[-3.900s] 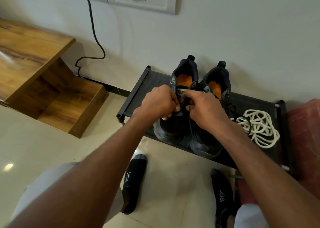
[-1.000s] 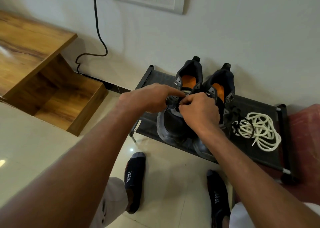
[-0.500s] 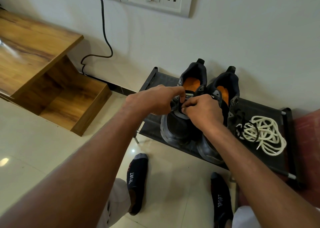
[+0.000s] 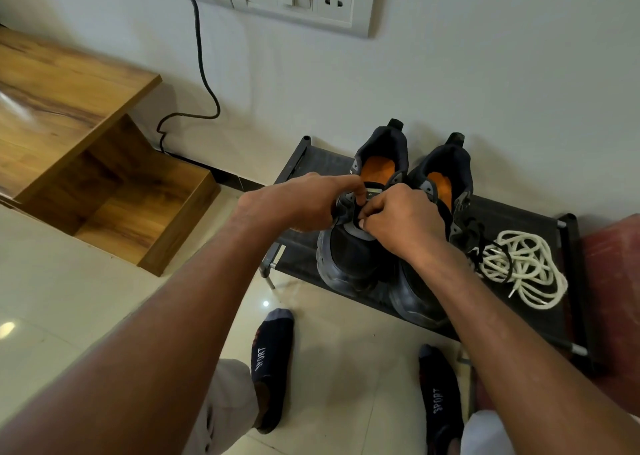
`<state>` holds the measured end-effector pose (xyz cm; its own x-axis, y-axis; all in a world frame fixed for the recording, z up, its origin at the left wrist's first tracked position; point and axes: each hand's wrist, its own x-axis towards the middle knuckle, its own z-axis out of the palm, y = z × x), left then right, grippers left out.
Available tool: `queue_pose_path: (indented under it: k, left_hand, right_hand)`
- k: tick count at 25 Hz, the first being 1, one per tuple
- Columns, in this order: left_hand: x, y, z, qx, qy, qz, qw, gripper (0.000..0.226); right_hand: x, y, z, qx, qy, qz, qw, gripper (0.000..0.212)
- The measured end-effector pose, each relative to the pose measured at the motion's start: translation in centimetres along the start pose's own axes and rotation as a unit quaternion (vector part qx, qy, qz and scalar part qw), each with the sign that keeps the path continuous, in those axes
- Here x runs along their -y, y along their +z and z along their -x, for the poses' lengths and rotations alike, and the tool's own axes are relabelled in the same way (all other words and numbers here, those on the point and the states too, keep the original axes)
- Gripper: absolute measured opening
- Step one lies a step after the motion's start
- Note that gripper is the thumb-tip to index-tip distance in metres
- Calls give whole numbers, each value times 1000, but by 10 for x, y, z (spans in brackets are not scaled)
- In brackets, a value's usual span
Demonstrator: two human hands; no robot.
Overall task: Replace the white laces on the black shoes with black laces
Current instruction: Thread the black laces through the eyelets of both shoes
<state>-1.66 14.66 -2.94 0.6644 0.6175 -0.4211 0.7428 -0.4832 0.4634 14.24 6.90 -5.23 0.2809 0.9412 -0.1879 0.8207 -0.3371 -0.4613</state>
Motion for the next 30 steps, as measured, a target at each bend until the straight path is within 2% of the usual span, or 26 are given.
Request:
queue_pose_path:
  k: [5, 9, 11, 13, 14, 16, 17, 20, 26, 30]
  left_hand:
    - [1, 0, 1, 0, -2, -10, 1000, 102]
    - [8, -2, 0, 5, -11, 21, 1000, 110]
    - [13, -3, -1, -26, -29, 52, 998, 110]
    - [18, -8, 1, -69, -68, 55, 994, 94]
    - [19, -10, 2, -67, -89, 52, 992, 75]
    - [15, -8, 4, 7, -120, 67, 991, 33]
    - [12, -6, 5, 46, -127, 75, 988, 21]
    - [4, 0, 1, 72, -125, 89, 986, 21]
    - [2, 4, -4, 55, -126, 79, 987, 21]
    - [0, 4, -5, 47, -128, 75, 988, 18]
  right_hand:
    - [2, 11, 10, -50, 23, -55, 997, 16]
    - [3, 17, 11, -66, 42, -84, 993, 15]
    - [4, 16, 8, -51, 61, -100, 992, 16]
    - [2, 13, 1, -15, 87, -138, 986, 17]
    - [0, 11, -4, 10, 98, -167, 981, 18]
    - [-3, 5, -7, 55, 85, -165, 981, 17]
    - [-4, 4, -7, 59, 60, -127, 988, 16]
    - [-3, 9, -1, 10, 14, -59, 998, 15]
    - [-1, 19, 2, 5, 79, -182, 980, 11]
    - [3, 22, 9, -35, 54, -128, 990, 20]
